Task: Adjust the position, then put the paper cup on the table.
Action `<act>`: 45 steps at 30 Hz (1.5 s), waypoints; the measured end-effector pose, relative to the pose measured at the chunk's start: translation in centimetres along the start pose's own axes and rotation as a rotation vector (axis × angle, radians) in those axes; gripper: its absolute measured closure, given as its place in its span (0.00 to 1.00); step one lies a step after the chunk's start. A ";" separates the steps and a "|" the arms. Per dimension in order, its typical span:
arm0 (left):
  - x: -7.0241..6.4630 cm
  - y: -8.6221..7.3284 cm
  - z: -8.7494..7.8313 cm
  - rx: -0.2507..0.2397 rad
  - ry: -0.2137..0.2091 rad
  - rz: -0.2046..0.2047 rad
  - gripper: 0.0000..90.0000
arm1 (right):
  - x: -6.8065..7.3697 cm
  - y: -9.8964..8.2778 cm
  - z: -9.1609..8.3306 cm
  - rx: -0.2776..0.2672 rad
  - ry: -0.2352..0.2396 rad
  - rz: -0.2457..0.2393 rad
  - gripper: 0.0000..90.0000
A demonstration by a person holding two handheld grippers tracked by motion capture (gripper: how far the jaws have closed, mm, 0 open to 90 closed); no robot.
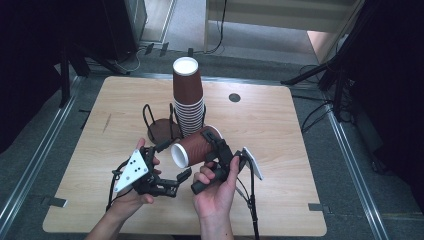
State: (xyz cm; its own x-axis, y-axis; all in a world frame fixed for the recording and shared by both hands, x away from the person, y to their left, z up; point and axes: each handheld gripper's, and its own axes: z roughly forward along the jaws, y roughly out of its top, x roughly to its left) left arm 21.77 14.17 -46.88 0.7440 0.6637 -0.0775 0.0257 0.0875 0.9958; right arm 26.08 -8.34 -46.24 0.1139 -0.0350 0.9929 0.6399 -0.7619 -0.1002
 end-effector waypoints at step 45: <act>2.7 -2.1 -4.4 0.102 0.154 -0.037 0.00 | 1.3 2.1 -2.1 -0.178 -0.020 -0.439 0.12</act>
State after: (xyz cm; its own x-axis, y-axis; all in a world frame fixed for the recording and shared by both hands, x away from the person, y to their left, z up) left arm 20.79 18.98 -49.35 0.6304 0.7680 -0.1132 0.1245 0.0440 0.9912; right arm 25.99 -11.36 -45.02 -0.1221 0.3262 0.9374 0.4912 -0.8008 0.3427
